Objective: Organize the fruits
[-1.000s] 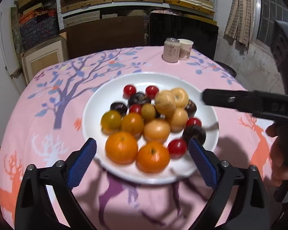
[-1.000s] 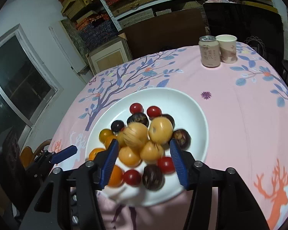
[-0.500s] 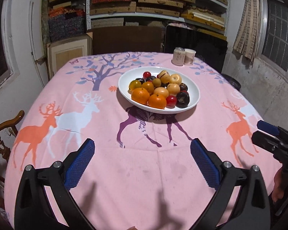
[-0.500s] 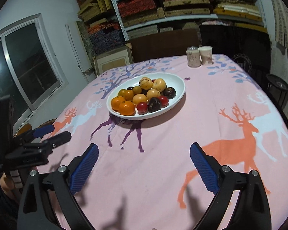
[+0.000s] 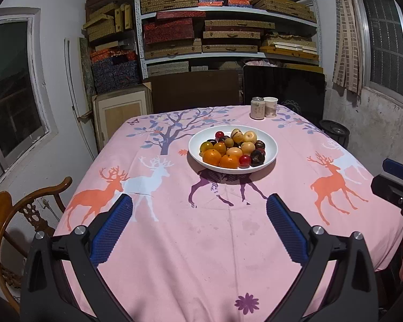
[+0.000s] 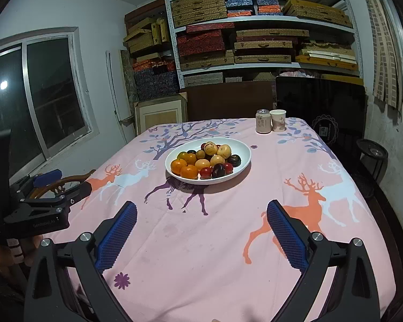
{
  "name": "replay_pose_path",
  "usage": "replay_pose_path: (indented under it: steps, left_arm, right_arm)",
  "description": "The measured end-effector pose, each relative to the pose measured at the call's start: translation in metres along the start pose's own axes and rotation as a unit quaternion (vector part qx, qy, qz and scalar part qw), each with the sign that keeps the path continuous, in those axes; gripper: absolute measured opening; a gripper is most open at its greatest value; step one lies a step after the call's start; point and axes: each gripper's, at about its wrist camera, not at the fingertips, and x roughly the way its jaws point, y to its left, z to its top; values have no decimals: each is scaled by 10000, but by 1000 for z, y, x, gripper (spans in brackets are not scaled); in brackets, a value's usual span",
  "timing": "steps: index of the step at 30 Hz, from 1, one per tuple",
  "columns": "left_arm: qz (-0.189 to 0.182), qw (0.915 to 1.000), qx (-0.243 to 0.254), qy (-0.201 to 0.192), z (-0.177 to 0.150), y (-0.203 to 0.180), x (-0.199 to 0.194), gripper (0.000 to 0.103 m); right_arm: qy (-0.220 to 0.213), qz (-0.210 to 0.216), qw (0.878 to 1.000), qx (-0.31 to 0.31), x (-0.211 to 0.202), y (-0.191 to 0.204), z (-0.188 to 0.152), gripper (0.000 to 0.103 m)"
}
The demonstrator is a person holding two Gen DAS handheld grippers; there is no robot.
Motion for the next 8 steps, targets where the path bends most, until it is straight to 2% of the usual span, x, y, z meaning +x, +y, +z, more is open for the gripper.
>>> replay_pose_path:
  steps: [8]
  left_arm:
    - [95, 9998, -148, 106, 1, 6, 2, 98]
  right_arm:
    - [18, -174, 9996, 208, -2, -13, -3, 99]
